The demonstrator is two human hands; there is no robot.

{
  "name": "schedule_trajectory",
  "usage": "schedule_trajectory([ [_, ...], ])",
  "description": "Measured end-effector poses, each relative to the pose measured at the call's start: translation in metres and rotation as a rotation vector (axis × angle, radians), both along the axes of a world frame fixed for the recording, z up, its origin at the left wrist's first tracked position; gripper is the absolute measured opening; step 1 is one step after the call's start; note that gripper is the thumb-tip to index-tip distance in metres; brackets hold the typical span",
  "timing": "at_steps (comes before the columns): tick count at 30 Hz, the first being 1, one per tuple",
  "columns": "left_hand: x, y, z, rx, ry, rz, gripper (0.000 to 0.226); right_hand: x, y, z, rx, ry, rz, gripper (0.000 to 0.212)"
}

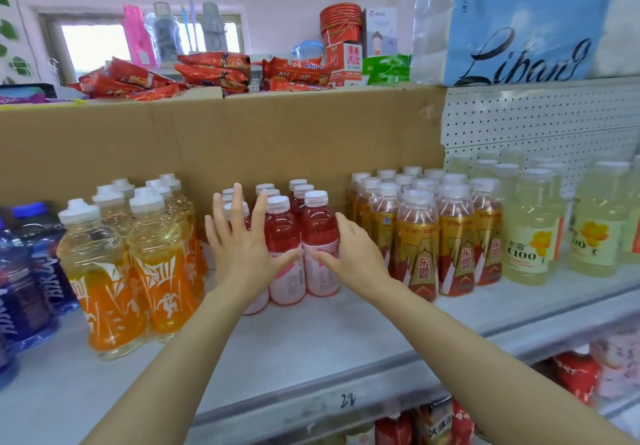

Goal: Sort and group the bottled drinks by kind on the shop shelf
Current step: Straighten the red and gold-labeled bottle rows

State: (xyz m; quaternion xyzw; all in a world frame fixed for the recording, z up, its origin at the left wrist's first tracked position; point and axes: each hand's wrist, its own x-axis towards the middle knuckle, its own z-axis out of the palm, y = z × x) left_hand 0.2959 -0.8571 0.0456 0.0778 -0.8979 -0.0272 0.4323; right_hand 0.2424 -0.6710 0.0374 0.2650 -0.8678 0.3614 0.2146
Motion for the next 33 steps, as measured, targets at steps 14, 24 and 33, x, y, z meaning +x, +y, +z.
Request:
schedule_trajectory([
  [14, -0.034, 0.205, -0.017, 0.321, 0.077, -0.453, 0.110, -0.024, 0.178, -0.008, -0.028, 0.553, -0.267, 0.073],
  [24, -0.066, 0.259, -0.037, 0.660, 0.100, -0.401, 0.143, -0.063, 0.225, -0.026, 0.012, 0.224, -0.101, 0.106],
  [33, -0.062, 0.257, -0.035, 0.650, 0.121, -0.418, 0.140, -0.067, 0.233, -0.029, 0.029, 0.155, -0.037, 0.118],
])
